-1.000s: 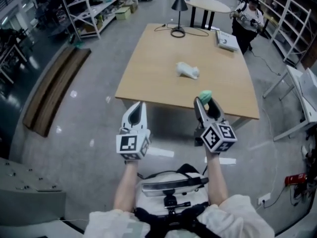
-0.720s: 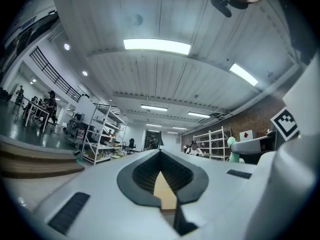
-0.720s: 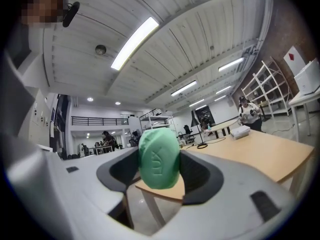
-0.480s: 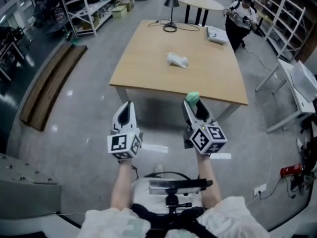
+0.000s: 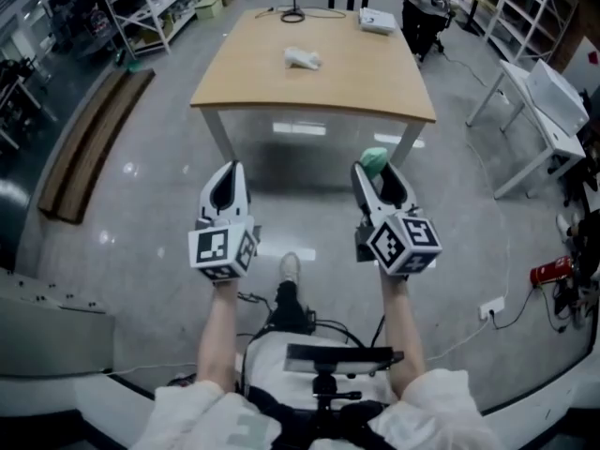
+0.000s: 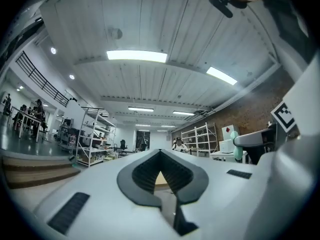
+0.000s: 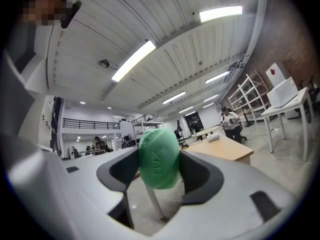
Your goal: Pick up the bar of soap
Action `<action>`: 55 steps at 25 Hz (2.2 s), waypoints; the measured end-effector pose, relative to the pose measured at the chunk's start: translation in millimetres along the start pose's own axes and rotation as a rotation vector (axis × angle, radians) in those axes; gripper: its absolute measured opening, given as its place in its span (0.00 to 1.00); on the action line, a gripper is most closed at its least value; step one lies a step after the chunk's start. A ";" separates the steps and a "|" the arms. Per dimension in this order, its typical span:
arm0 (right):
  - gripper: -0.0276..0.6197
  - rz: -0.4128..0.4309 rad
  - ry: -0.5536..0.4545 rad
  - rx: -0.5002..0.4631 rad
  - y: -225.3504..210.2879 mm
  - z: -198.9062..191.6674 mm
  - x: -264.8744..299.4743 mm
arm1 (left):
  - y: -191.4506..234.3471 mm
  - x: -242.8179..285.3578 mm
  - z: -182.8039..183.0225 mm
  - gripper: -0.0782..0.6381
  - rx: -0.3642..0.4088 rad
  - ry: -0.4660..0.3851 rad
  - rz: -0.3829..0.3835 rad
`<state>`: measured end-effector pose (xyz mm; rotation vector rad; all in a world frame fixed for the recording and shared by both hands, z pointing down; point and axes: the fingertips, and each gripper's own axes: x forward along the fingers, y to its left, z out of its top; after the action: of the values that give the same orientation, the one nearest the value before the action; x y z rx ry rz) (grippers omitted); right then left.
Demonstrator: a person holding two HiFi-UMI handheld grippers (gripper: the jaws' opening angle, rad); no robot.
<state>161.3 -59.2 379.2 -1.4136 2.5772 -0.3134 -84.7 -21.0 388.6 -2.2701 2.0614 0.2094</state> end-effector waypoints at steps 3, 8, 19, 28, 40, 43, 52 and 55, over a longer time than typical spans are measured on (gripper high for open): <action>0.43 -0.017 -0.018 0.009 14.2 12.1 -76.1 | -33.9 -67.8 17.3 0.11 0.007 0.012 -0.005; 0.43 -0.015 -0.021 0.005 38.0 17.5 -166.6 | -66.6 -135.5 37.2 0.11 -0.027 0.012 0.017; 0.43 0.028 -0.015 0.044 112.1 3.9 -212.8 | -66.4 -210.8 84.3 0.11 -0.021 -0.060 0.001; 0.43 0.017 -0.019 0.070 230.2 -11.6 -263.0 | -16.3 -326.3 100.5 0.11 -0.040 -0.017 -0.003; 0.43 -0.067 0.062 0.072 292.9 -59.3 -367.0 | -24.6 -428.2 86.1 0.11 -0.073 0.038 -0.067; 0.43 -0.063 0.053 0.070 286.9 -56.8 -378.7 | -35.7 -435.0 89.3 0.11 -0.069 0.032 -0.060; 0.44 -0.095 0.056 0.011 275.8 -48.5 -416.7 | -63.2 -454.7 91.4 0.11 -0.080 0.029 -0.052; 0.44 -0.094 0.062 -0.008 273.1 -46.1 -422.2 | -72.6 -460.5 91.2 0.11 -0.070 0.029 -0.051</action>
<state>152.3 445.6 374.8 -1.5543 2.5682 -0.3670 -59.9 452.6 362.8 -2.3766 2.0384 0.2514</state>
